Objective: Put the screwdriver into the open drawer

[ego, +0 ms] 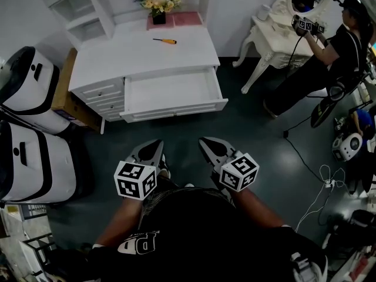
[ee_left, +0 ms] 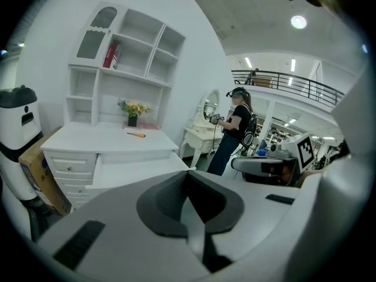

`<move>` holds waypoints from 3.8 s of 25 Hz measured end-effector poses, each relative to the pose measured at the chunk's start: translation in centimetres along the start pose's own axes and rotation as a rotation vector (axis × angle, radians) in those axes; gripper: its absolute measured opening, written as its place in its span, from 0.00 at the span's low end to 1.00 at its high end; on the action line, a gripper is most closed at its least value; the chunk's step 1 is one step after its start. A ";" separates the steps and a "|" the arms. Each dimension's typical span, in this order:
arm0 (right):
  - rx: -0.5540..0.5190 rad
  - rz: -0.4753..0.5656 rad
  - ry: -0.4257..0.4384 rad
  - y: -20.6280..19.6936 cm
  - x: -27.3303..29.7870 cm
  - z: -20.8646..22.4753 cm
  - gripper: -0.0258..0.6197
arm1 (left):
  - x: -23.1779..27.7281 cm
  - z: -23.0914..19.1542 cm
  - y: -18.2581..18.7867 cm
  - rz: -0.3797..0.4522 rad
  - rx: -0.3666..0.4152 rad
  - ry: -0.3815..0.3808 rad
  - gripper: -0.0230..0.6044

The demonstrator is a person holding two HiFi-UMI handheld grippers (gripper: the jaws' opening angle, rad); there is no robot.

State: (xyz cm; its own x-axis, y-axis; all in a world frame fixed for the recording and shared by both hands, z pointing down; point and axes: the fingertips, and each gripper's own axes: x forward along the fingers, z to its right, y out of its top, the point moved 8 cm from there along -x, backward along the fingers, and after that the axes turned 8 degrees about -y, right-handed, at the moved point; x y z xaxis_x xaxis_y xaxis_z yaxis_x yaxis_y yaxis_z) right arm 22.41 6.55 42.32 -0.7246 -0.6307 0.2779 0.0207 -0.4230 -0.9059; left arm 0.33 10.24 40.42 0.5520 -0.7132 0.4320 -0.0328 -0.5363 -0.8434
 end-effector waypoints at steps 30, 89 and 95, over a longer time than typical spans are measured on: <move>-0.052 -0.061 -0.041 7.3 19.5 1.7 0.05 | 5.6 -19.1 8.5 -0.036 -0.010 -0.011 0.05; -0.525 -0.380 -0.138 13.6 48.6 20.2 0.13 | 16.8 -37.0 12.4 -0.181 -0.155 0.145 0.05; -0.585 -0.415 -0.117 14.1 52.8 23.7 0.15 | 17.9 -37.7 11.9 -0.203 -0.193 0.211 0.05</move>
State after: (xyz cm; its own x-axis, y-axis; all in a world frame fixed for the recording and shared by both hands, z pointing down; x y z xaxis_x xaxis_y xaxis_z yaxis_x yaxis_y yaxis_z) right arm 0.81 -48.14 51.85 -0.5140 -0.5727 0.6387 -0.6353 -0.2462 -0.7320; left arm -21.54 -25.94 50.14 0.3798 -0.6501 0.6581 -0.1082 -0.7377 -0.6664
